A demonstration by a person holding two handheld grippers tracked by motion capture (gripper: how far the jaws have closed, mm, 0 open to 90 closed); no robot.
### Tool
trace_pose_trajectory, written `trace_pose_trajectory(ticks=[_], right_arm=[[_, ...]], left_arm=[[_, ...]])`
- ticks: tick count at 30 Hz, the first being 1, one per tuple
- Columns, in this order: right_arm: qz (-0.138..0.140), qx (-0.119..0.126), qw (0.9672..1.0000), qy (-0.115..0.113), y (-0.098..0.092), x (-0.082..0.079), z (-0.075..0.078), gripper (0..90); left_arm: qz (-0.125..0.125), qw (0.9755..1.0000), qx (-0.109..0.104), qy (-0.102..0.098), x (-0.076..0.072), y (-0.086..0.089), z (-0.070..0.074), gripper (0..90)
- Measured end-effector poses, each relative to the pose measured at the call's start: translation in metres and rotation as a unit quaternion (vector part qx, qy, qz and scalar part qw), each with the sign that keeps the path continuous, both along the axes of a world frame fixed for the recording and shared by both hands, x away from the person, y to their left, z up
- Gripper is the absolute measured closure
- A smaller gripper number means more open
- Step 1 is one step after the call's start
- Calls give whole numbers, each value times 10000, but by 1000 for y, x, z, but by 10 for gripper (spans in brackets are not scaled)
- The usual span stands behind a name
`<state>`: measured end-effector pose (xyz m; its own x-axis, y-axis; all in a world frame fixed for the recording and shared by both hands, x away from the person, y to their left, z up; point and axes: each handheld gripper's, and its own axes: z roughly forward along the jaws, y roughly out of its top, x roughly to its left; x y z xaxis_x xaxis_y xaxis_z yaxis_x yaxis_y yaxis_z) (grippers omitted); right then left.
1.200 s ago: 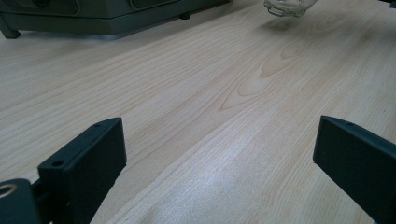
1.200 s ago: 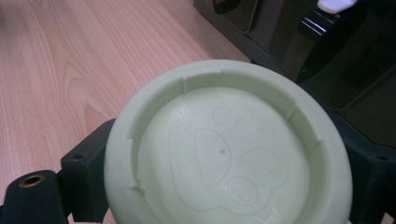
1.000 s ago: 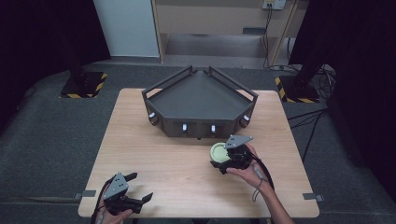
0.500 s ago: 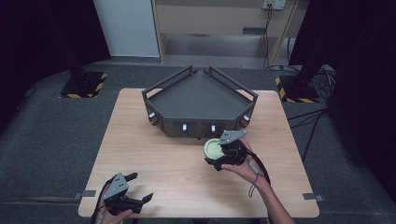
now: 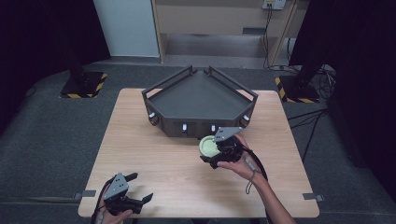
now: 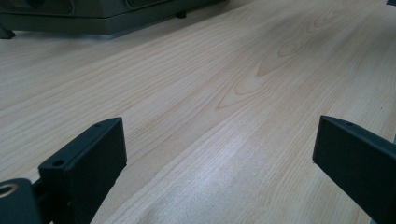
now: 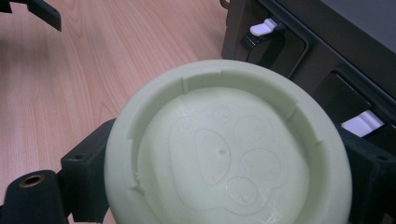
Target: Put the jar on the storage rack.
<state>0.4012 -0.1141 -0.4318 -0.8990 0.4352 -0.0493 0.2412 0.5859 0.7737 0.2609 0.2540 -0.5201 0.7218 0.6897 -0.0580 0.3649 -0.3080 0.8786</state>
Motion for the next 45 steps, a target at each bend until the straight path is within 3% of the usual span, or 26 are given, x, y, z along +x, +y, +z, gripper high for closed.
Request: trace_pose_trajectory(ticks=[23, 45], right_arm=[[-12, -86, 10000, -27, 7, 9, 25, 112], [-60, 14, 10000, 45, 16, 24, 53, 112]], left_arm=[[-24, 10000, 22, 10, 0, -1, 0, 16], [-43, 10000, 41, 10, 0, -1, -1, 16]])
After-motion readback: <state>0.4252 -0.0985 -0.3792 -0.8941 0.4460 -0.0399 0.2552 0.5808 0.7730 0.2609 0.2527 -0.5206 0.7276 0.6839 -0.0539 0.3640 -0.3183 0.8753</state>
